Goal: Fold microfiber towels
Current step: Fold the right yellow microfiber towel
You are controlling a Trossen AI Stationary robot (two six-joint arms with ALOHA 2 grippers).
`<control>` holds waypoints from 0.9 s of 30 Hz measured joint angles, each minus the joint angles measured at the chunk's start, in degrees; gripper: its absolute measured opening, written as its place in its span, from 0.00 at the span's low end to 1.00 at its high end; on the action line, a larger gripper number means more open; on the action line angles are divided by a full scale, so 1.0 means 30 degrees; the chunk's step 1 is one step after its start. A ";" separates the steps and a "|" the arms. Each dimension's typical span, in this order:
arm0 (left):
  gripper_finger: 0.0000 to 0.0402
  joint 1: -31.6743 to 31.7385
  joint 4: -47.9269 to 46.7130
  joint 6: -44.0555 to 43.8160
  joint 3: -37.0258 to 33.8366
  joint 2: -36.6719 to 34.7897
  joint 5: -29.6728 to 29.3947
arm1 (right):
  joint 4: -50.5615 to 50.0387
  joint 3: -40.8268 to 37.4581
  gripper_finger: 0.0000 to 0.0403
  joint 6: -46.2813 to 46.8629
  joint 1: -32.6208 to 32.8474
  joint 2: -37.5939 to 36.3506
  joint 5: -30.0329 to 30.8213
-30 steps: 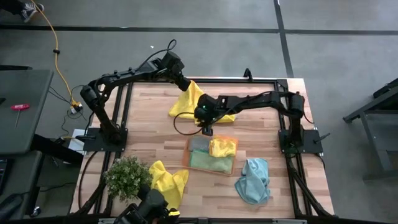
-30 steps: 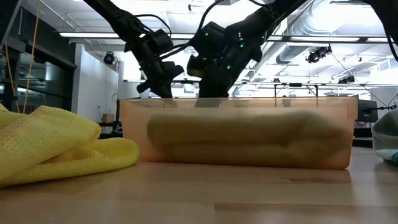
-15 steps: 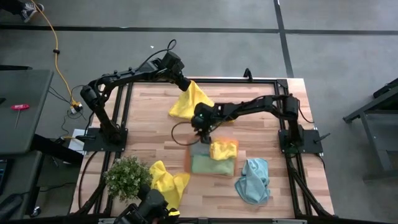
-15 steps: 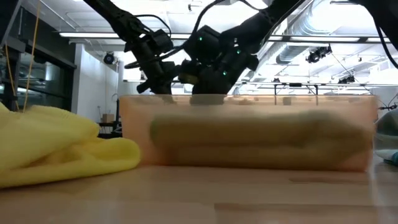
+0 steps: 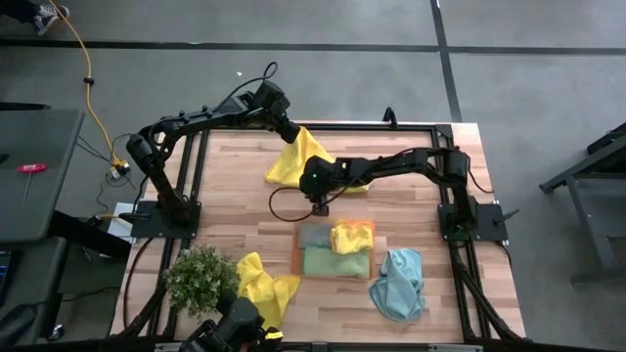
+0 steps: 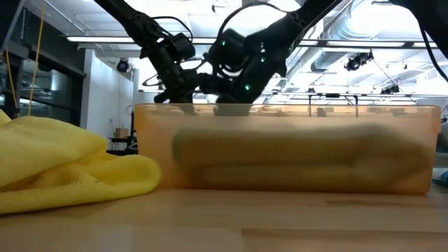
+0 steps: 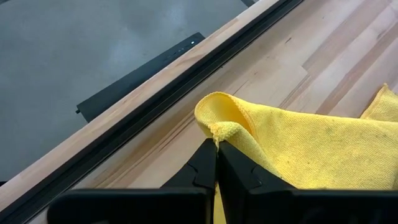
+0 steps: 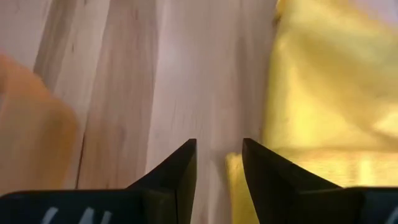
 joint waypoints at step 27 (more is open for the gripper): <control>0.00 0.0005 0.0007 -0.0006 0.0000 0.0000 0.0001 | 0.0548 0.0000 0.30 -0.0735 -0.0010 0.1135 0.2217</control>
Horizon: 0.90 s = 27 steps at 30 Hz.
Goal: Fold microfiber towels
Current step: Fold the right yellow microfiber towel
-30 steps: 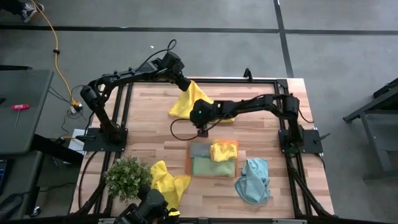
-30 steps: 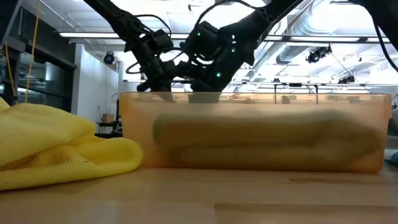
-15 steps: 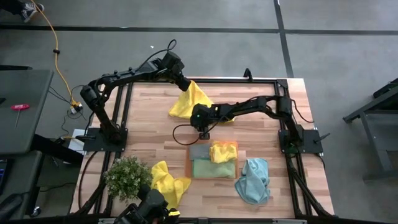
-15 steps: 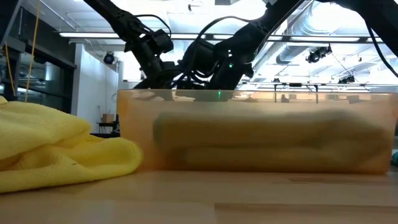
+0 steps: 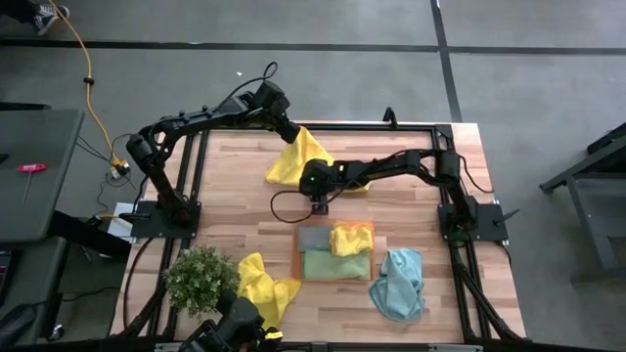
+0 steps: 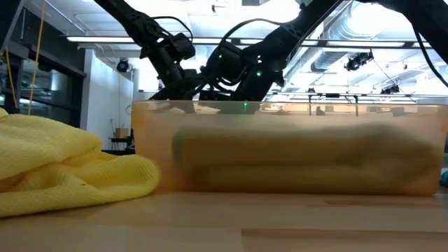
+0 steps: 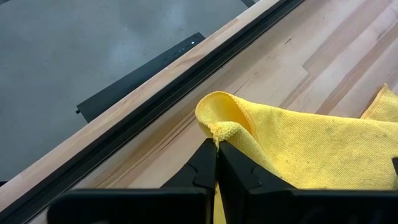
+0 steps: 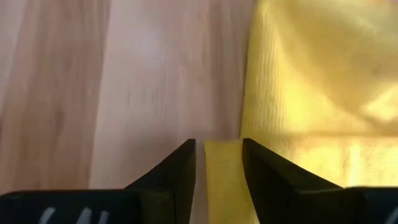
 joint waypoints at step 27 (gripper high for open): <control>0.00 0.0046 -0.0026 0.0344 0.0000 -0.0012 0.0006 | -0.3135 -0.0021 0.01 0.3586 -0.0209 -0.0459 -0.1441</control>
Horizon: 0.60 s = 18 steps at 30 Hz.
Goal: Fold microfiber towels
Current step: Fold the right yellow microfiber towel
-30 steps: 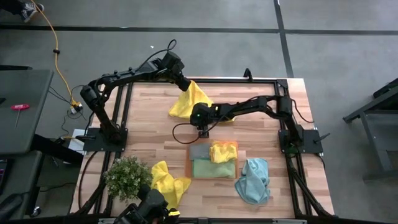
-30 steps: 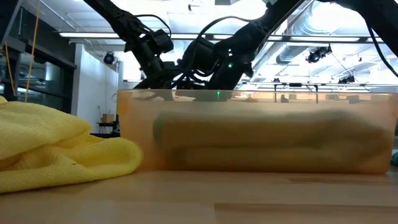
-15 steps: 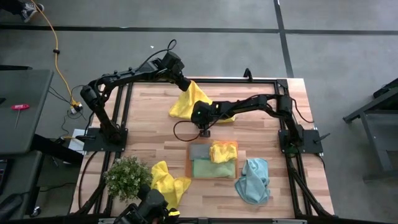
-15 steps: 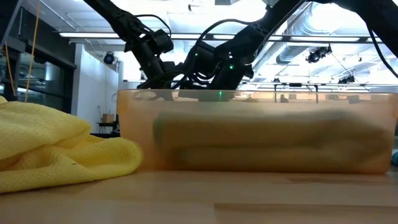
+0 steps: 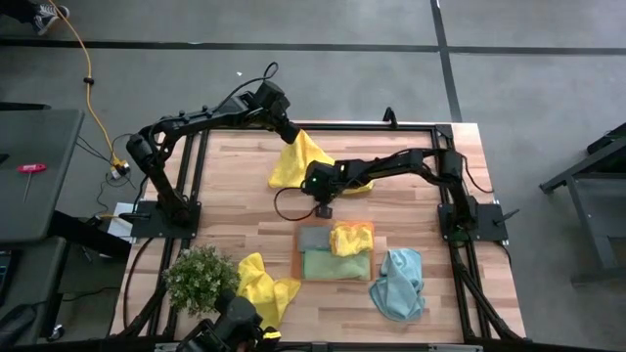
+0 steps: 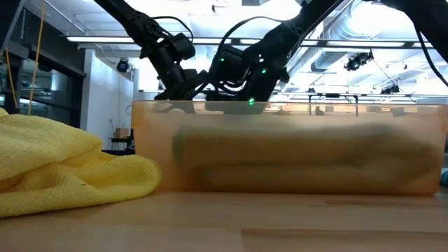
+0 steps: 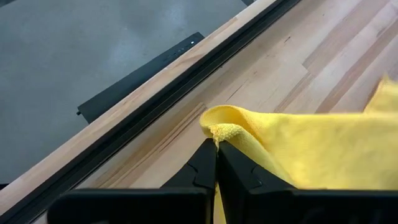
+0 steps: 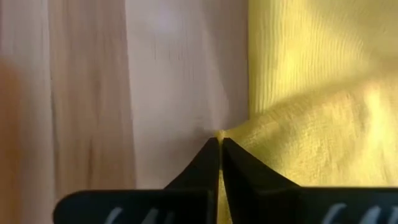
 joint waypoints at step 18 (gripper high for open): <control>0.00 0.0556 -0.2066 0.1884 0.0000 -0.4191 0.0064 | -0.5380 -0.0023 0.00 0.0575 -0.5587 -1.0888 -0.0620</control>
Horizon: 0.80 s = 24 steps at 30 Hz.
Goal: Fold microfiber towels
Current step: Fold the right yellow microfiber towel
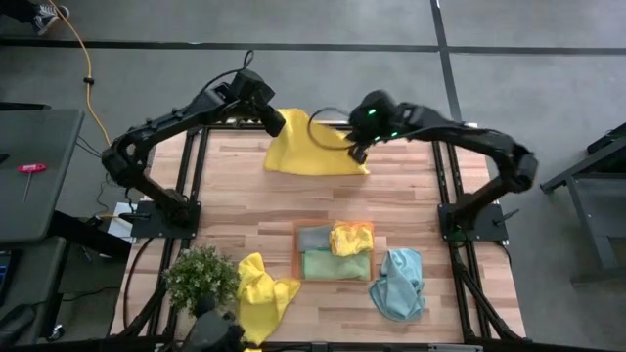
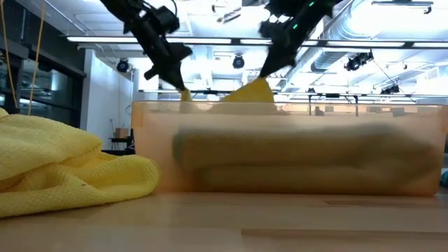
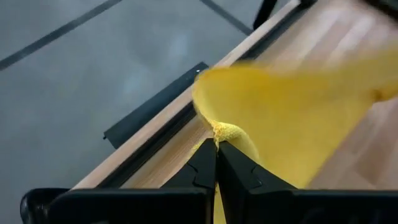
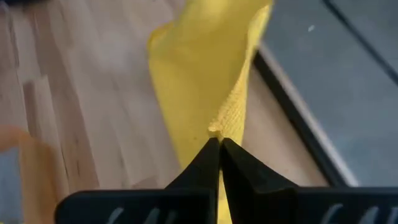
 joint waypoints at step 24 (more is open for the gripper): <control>0.00 0.0722 -0.1160 0.5068 0.2739 -0.1916 -0.3761 | -0.1032 0.0029 0.00 -0.1545 -0.7285 -0.3997 -0.0408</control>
